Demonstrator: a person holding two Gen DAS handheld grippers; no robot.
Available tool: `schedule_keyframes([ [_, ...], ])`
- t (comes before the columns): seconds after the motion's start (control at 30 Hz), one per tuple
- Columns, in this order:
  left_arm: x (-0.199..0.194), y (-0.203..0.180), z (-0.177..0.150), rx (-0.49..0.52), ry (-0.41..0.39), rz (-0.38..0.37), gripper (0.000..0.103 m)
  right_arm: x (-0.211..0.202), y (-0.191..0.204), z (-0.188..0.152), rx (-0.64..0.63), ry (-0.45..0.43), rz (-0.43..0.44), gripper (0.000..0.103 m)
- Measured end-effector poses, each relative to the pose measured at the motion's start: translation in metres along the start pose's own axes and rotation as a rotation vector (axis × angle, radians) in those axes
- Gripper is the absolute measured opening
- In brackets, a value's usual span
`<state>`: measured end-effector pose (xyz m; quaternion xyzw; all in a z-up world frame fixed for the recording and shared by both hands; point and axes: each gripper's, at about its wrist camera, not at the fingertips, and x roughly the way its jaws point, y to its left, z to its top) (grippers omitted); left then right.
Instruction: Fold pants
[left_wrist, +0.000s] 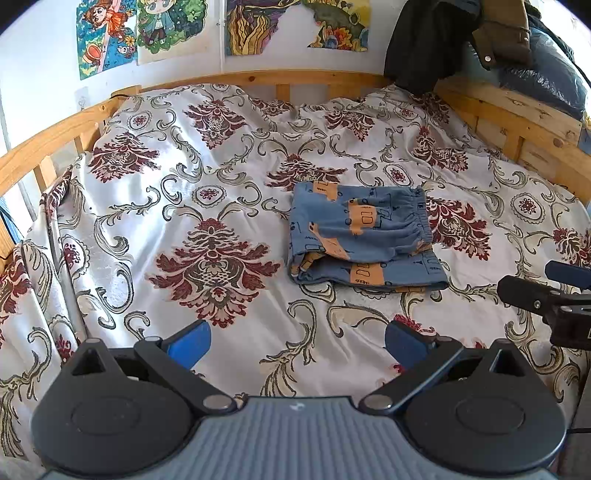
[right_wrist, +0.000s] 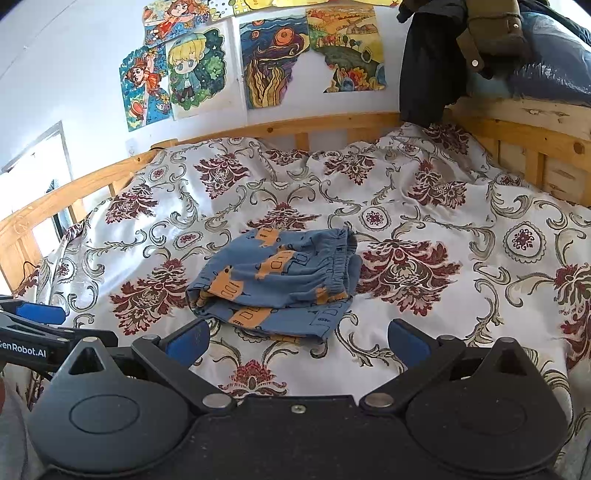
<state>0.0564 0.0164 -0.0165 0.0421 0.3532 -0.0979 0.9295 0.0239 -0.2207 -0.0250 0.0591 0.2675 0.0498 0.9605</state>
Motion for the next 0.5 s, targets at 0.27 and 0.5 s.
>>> schedule_keyframes([
  [0.27, 0.0038, -0.0004, -0.0003, 0.017, 0.022, 0.007, 0.103, 0.0025, 0.0008, -0.0013, -0.001, 0.011, 0.0, 0.102],
  [0.5, 0.0041, 0.0013, -0.0007, 0.006, 0.025, -0.027, 0.103, 0.0038, 0.0018, -0.0027, -0.001, 0.013, 0.001, 0.102],
])
